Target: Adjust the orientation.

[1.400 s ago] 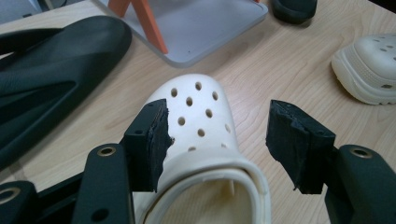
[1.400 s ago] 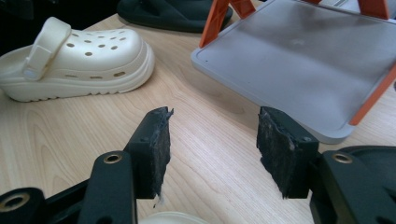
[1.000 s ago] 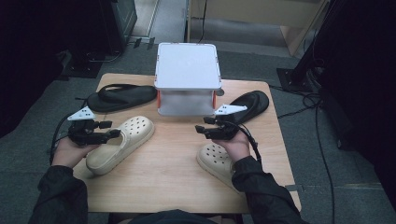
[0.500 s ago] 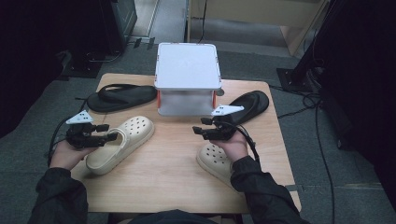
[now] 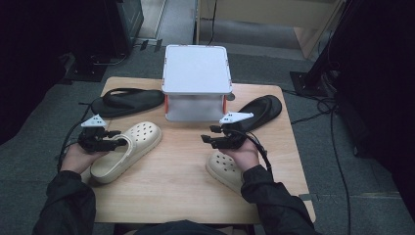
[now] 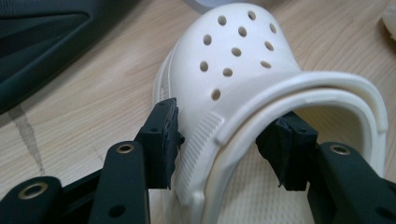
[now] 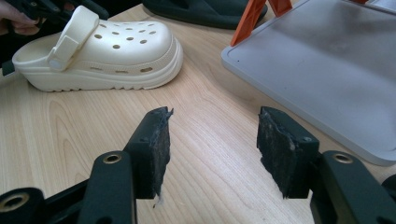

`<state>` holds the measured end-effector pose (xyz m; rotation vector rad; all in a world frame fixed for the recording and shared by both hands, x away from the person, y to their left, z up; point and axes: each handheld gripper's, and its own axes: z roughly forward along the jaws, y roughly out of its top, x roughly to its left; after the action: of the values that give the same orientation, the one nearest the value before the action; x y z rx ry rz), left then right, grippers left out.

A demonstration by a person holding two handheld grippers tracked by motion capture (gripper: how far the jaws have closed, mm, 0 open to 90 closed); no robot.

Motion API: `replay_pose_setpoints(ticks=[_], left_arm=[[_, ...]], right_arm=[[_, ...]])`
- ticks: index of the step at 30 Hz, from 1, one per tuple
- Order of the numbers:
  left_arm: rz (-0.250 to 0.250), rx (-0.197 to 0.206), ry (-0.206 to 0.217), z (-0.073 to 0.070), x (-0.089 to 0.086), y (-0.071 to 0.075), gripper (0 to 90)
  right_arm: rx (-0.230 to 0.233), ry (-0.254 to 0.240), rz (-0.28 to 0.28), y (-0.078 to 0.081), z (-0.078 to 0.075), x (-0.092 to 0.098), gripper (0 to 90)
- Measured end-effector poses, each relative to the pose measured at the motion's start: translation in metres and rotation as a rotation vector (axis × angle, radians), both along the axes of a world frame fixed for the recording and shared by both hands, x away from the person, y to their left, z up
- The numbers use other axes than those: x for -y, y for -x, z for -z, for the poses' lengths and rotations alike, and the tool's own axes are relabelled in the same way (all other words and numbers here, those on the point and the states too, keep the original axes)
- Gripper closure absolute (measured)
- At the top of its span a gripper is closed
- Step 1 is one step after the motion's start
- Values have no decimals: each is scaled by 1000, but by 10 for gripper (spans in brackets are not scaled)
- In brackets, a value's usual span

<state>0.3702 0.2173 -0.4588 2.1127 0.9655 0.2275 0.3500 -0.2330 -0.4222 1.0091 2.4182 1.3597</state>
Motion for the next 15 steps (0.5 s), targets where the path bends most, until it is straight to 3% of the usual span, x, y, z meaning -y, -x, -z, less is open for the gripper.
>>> replay_pose_setpoints(ticks=[11, 13, 15], left_arm=[[5, 13, -12, 0, 1, -7, 537], [3, 35, -29, -2, 3, -7, 596], [-8, 26, -29, -3, 3, -8, 604]], right_arm=[[2, 2, 14, 6, 1, 5, 451], [-9, -18, 25, 7, 1, 8, 451], [-8, -22, 27, 7, 1, 9, 451]])
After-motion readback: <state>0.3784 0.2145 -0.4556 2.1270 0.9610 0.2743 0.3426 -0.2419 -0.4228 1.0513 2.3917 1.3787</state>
